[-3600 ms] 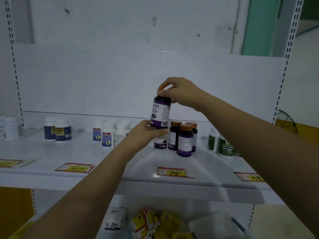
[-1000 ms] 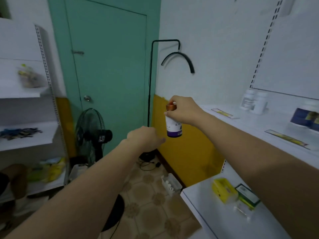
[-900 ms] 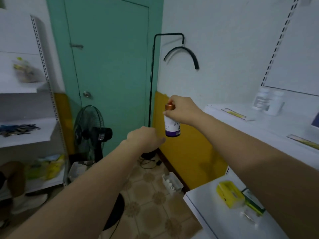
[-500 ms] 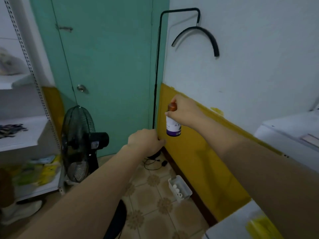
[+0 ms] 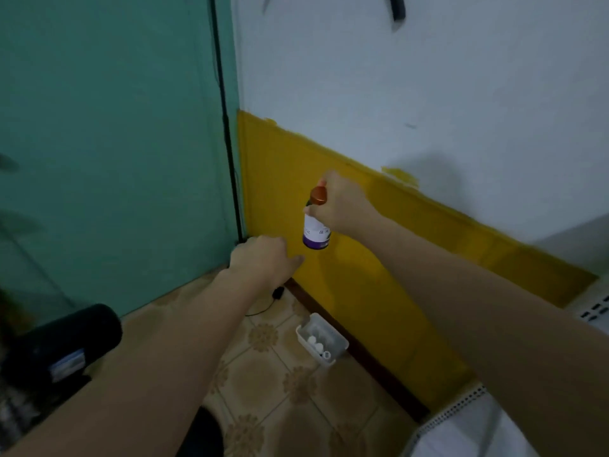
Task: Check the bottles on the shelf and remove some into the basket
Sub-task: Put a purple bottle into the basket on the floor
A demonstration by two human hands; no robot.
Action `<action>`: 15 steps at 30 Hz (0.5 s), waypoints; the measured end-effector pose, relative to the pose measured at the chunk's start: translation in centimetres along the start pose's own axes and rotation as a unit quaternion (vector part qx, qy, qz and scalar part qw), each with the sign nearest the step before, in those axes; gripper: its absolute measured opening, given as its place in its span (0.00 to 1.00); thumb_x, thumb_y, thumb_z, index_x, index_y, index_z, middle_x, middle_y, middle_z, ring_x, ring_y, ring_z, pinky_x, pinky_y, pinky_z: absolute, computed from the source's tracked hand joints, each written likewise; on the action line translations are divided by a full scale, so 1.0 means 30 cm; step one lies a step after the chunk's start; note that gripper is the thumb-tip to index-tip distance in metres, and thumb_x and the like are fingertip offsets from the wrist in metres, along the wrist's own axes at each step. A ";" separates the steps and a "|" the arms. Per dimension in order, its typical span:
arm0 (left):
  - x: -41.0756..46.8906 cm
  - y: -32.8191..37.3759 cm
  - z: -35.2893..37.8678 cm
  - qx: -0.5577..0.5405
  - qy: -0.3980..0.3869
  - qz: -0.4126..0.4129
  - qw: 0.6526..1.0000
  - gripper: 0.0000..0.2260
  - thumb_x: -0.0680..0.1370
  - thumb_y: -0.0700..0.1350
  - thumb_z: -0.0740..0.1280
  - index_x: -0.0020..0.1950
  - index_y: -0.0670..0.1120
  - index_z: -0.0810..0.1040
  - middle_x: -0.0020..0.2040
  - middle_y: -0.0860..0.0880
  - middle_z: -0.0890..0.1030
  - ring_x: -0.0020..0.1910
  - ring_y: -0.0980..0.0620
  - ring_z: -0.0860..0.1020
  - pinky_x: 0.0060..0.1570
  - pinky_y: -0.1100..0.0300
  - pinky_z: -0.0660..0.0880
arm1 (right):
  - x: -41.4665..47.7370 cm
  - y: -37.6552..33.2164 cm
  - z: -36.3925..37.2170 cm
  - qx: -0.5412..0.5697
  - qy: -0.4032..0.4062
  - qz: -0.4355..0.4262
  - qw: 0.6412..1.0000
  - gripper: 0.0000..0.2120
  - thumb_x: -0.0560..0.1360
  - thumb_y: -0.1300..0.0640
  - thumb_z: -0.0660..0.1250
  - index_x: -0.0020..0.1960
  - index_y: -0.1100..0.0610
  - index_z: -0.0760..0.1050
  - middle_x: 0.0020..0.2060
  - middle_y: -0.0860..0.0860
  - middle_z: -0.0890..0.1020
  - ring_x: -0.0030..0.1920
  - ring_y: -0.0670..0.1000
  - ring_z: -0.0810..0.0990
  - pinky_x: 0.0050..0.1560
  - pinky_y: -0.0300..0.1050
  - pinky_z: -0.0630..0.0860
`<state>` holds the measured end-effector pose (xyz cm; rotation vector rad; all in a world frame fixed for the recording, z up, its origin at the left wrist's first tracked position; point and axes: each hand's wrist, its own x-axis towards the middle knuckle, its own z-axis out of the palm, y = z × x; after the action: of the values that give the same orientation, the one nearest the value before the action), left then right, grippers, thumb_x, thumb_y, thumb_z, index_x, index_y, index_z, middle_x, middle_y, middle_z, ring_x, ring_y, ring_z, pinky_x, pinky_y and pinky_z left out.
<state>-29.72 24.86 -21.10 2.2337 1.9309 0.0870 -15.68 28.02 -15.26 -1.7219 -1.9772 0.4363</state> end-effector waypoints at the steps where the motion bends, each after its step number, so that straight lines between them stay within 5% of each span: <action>1: 0.061 -0.014 0.019 0.000 -0.005 0.010 1.000 0.21 0.78 0.62 0.56 0.53 0.46 0.73 0.49 0.45 0.77 0.49 0.45 0.76 0.48 0.50 0.76 | 0.041 0.023 0.022 -0.007 -0.002 0.010 1.000 0.20 0.74 0.53 0.69 0.59 0.61 0.66 0.52 0.58 0.76 0.49 0.56 0.76 0.38 0.46 0.72; 15: 0.724 0.019 0.501 0.001 -0.071 0.083 0.994 0.20 0.79 0.60 0.56 0.56 0.45 0.73 0.52 0.44 0.76 0.50 0.44 0.75 0.43 0.52 0.74 | 0.484 0.557 0.372 0.003 -0.019 0.143 0.990 0.19 0.75 0.54 0.68 0.60 0.59 0.64 0.54 0.55 0.68 0.46 0.53 0.68 0.41 0.45 0.65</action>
<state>-23.37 44.64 -37.41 2.3304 1.6734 -0.0492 -9.24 45.74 -31.35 -2.0154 -1.7564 0.5747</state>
